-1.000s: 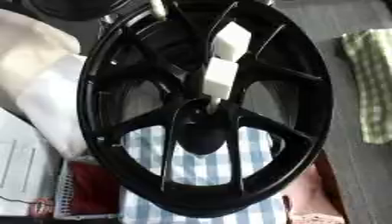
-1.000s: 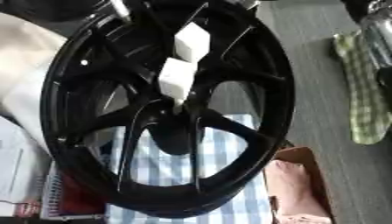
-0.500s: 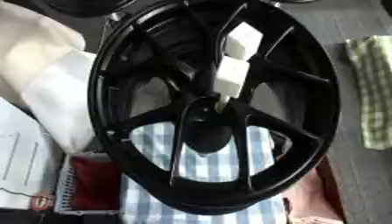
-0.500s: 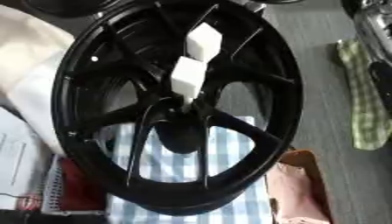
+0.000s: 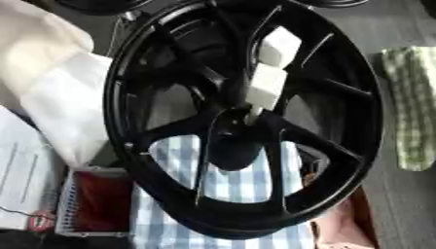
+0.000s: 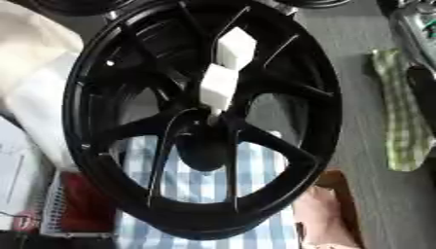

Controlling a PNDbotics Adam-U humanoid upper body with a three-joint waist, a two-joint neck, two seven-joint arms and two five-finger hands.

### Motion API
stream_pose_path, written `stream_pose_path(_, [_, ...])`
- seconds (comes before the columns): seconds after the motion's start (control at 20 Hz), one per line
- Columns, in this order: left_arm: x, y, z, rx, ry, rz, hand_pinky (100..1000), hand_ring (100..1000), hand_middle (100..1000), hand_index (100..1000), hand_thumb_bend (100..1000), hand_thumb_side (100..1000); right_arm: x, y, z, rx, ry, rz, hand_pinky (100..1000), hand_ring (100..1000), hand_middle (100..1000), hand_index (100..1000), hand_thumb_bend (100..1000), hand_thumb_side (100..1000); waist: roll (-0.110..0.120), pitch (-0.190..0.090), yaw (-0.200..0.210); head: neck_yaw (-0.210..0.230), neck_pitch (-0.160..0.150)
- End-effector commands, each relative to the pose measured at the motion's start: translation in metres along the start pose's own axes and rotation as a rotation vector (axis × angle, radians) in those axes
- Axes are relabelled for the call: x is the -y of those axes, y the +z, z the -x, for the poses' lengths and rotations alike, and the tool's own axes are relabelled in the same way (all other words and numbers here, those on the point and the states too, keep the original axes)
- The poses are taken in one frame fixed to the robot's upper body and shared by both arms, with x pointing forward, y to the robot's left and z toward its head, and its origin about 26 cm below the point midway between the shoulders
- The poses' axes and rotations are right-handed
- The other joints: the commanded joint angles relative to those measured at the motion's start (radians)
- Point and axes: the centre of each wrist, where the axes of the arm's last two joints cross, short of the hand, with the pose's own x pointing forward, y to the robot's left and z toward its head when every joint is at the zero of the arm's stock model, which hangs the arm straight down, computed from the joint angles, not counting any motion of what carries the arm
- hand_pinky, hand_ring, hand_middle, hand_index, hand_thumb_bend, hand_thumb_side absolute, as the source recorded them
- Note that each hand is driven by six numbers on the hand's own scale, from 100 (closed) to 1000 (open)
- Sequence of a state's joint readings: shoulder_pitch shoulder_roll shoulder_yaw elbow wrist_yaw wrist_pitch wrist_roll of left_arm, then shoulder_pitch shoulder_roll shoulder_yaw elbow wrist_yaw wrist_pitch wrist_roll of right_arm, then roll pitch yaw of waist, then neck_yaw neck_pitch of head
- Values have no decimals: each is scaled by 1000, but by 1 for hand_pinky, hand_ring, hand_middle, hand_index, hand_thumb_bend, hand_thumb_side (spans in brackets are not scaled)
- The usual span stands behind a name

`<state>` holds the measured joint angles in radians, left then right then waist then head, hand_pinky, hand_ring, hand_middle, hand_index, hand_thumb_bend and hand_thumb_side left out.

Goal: Pull the pin out of the wheel hub.

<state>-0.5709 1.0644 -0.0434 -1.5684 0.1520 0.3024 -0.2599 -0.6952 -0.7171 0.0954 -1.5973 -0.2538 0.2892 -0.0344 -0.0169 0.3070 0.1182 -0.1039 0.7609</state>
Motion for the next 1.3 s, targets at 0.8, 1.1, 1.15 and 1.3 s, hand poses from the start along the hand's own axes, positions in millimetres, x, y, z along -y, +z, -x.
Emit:
stream_pose_path(0.8, [31, 40, 47, -114, -65, 1, 874, 910, 860, 891, 630, 573, 7, -2, -16, 47, -4, 21, 830, 720, 661, 702, 217, 558, -11, -14, -11, 25, -29])
stream_pose_path(1.1, [25, 43, 50, -115, -77, -32, 849, 892, 836, 879, 586, 588, 8, -2, -18, 50, -3, 27, 830, 720, 661, 702, 200, 564, -8, -19, -5, 23, -25])
stream_pose_path(1.15, [25, 43, 50, -113, -74, -39, 833, 879, 817, 868, 539, 596, 8, -2, -18, 50, -3, 29, 829, 720, 661, 702, 200, 564, -8, -20, -5, 24, -24])
stream_pose_path(1.3, [20, 42, 47, -100, -47, -86, 801, 849, 780, 832, 427, 623, 9, -2, -18, 50, -2, 33, 829, 720, 661, 702, 199, 564, -8, -22, -5, 25, -22])
